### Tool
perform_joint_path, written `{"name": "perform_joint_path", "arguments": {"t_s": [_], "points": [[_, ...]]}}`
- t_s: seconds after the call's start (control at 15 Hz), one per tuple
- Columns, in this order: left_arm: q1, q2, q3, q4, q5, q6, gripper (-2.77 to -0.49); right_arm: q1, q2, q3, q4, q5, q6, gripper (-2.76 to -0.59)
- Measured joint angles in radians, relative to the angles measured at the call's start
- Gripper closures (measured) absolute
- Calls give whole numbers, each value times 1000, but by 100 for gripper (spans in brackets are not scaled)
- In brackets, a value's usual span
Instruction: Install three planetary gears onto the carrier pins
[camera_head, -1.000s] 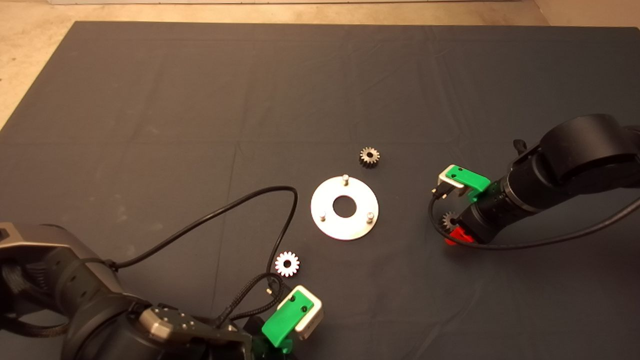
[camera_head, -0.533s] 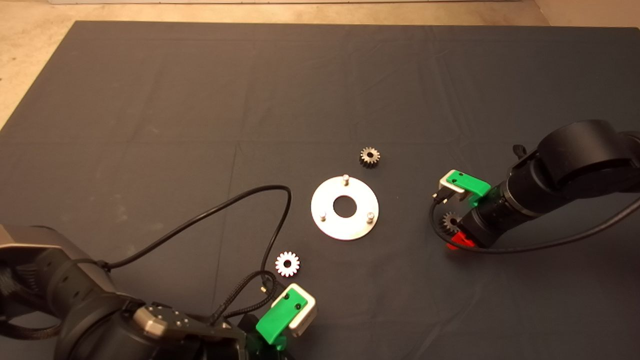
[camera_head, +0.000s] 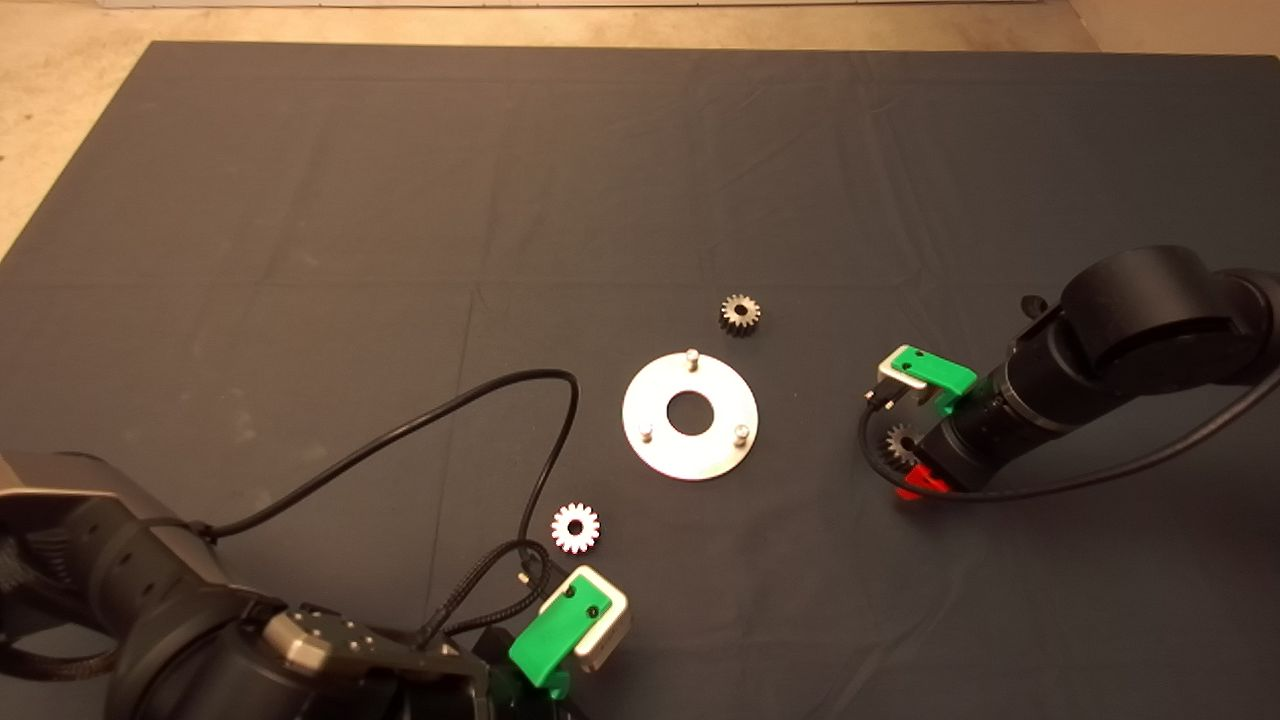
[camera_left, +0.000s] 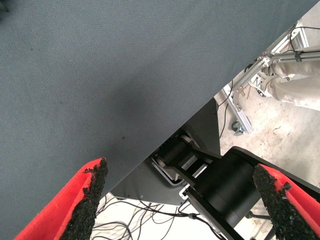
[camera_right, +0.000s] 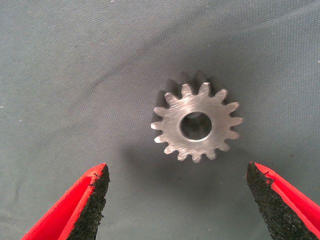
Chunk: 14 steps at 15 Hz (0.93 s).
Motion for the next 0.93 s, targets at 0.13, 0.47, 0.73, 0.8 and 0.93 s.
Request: {"name": "perform_joint_path", "arguments": {"t_s": [0.13, 0.47, 0.73, 0.8, 0.93], "points": [[0, 0, 0, 0, 0, 2, -207, 0, 0, -3, 0, 0, 0, -202], [0, 0, 0, 0, 0, 2, -207, -2, 0, -34, 0, 4, -22, -202], [0, 0, 0, 0, 0, 2, -207, -8, 0, -44, 0, 9, -23, -201], [0, 0, 0, 0, 0, 2, -207, -8, 1, -45, 0, 10, -23, -201], [0, 0, 0, 0, 0, 2, -207, -15, 3, -54, 0, 12, -24, -183]]}}
